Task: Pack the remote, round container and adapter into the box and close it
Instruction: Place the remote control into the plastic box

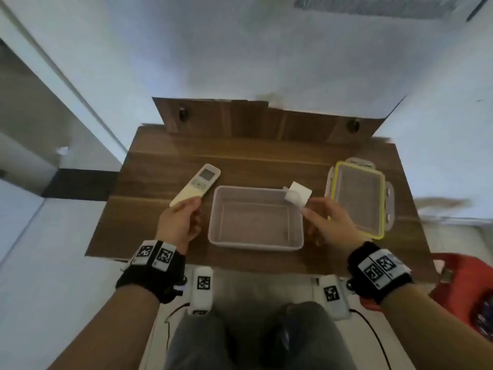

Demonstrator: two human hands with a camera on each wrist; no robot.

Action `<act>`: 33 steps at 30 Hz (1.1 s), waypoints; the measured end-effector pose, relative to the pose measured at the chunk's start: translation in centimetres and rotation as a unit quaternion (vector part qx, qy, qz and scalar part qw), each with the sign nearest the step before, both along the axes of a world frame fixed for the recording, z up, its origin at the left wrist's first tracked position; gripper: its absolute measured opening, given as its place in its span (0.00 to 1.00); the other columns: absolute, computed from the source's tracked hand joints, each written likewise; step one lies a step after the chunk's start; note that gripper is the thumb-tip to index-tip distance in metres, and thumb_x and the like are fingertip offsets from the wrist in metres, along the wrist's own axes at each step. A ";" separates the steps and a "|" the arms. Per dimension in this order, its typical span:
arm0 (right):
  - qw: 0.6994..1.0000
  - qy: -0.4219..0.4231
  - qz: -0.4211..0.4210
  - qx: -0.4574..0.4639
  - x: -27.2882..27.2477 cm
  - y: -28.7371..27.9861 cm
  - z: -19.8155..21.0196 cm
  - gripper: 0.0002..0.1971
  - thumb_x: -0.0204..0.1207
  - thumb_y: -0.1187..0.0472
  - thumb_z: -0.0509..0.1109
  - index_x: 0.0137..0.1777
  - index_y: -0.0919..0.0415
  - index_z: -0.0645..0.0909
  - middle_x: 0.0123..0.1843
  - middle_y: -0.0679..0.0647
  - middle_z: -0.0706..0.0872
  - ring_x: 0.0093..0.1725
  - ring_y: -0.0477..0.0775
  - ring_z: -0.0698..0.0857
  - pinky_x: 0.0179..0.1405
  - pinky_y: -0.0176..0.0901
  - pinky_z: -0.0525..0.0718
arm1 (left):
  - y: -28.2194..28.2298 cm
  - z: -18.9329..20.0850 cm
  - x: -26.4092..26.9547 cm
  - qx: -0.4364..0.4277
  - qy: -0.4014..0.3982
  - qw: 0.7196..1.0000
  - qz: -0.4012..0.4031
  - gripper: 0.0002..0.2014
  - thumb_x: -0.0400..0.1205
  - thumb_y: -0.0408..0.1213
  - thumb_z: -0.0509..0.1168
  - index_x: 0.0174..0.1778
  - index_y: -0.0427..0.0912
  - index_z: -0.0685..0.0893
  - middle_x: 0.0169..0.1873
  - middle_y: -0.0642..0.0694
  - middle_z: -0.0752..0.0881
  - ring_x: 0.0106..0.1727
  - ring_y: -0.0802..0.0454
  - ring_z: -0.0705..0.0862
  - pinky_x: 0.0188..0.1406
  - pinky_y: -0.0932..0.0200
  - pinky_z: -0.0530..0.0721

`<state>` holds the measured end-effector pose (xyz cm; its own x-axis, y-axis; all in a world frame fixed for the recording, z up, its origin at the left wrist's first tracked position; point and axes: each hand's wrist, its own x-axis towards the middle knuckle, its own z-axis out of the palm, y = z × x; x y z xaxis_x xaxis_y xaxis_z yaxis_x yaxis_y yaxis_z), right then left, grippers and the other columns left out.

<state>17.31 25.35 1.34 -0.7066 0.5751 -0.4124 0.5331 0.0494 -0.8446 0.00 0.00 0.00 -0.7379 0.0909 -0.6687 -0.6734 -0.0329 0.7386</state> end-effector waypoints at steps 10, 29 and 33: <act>0.994 0.106 0.014 0.011 1.3 -2.4 -4.7 0.22 0.78 0.51 0.68 0.70 0.36 0.70 0.56 0.38 0.83 0.25 0.41 0.85 0.24 0.41 0.85 | 0.0 -4.0 1.3 -0.014 0.133 0.985 -0.110 0.06 0.79 0.41 0.74 0.50 0.52 0.93 0.35 0.45 0.91 0.36 0.51 0.85 0.40 0.52 0.87; 0.987 0.163 -0.002 0.002 2.8 -4.9 -5.8 0.25 0.78 0.48 0.68 0.76 0.43 0.71 0.49 0.58 0.88 0.25 0.50 0.80 0.24 0.45 0.85 | -1.4 0.2 -0.3 -0.199 0.383 0.889 -0.153 0.08 0.84 0.40 0.67 0.49 0.46 0.92 0.46 0.46 0.92 0.47 0.48 0.90 0.54 0.47 0.88; 0.988 0.154 0.006 -0.015 2.5 -4.3 -6.1 0.26 0.79 0.51 0.67 0.77 0.41 0.69 0.50 0.69 0.87 0.29 0.54 0.80 0.27 0.48 0.86 | -0.6 1.5 -3.1 -0.381 0.421 0.774 -0.280 0.15 0.84 0.41 0.66 0.66 0.44 0.87 0.65 0.44 0.87 0.67 0.45 0.83 0.68 0.50 0.78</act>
